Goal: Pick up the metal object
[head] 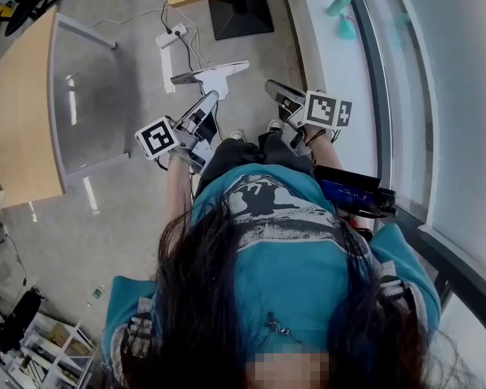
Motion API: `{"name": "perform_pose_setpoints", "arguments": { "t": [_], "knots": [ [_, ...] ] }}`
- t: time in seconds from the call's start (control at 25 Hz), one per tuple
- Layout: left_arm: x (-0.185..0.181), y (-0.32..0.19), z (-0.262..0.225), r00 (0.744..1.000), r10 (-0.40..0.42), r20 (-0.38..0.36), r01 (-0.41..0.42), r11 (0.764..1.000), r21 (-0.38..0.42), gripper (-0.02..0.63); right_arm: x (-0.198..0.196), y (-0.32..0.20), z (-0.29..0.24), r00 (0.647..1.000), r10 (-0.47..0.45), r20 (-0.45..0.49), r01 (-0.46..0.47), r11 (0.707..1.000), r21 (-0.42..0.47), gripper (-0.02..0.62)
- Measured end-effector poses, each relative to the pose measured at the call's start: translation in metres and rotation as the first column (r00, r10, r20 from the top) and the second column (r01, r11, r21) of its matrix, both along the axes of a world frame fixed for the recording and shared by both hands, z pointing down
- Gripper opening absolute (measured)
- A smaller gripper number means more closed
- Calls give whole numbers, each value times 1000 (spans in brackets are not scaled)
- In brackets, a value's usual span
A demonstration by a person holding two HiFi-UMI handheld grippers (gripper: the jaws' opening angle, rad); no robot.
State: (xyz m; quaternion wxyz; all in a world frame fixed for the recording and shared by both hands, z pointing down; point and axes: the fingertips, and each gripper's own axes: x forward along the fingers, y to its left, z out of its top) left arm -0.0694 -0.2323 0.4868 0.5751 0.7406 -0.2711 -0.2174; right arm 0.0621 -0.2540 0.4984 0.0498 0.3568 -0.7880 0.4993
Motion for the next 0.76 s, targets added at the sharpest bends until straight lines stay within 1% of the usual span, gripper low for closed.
{"name": "perform_pose_setpoints", "arguments": {
  "t": [0.12,0.24,0.48,0.76],
  "knots": [
    [0,-1,7,1000,0,-15,0,1000,16,23,2,1,7,1000,5,-8,-5,1000,3,14],
    [0,-2,14,1000,-1,-20,1,1000,14,25,7,1,13,1000,17,-23,-17,1000,10,14],
    [-5,0,11,1000,-30,5,30,1000,-10,25,10,-3,12,1000,15,-5,-15,1000,-11,14],
    [-6,-4,6,999,-54,7,54,998,-20,25,9,-8,12,1000,-2,6,2,1000,-30,14]
  ]
}}
